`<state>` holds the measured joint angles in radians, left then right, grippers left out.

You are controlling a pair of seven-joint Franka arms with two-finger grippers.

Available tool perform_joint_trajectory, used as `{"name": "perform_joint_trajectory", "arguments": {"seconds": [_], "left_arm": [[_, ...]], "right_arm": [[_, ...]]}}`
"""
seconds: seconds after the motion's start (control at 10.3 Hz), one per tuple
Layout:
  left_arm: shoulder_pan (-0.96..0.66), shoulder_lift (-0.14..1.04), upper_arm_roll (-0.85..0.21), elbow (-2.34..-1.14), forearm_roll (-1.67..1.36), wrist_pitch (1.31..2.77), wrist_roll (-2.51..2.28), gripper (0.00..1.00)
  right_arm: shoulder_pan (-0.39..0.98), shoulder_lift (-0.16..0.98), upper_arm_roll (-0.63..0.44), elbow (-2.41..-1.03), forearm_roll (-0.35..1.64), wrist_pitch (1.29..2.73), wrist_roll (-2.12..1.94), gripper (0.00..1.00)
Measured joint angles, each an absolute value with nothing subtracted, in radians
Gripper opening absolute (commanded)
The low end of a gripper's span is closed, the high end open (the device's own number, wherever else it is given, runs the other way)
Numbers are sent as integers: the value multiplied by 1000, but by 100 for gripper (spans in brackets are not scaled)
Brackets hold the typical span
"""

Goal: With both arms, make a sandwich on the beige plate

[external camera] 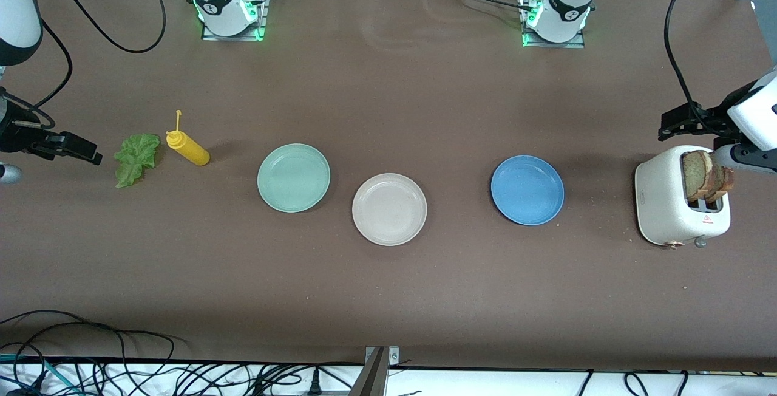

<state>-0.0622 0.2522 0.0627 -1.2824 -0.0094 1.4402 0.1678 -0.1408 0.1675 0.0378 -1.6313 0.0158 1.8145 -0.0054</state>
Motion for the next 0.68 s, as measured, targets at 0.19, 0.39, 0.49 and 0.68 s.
{"name": "perform_joint_trajectory", "arguments": {"seconds": [0.19, 0.39, 0.49, 0.68], "left_arm": [[-63, 252, 62, -1282, -9, 1453, 168, 100], [-63, 252, 63, -1282, -7, 1482, 168, 100], [-59, 252, 65, -1282, -7, 1501, 168, 100], [-57, 252, 65, -1282, -6, 1508, 168, 100]], "right_arm": [[-141, 168, 38, -1631, 16, 1814, -5, 100], [-141, 168, 38, -1631, 16, 1814, -6, 100], [-141, 168, 38, -1631, 16, 1814, -6, 100], [-141, 168, 38, -1631, 16, 1814, -6, 100]]}}
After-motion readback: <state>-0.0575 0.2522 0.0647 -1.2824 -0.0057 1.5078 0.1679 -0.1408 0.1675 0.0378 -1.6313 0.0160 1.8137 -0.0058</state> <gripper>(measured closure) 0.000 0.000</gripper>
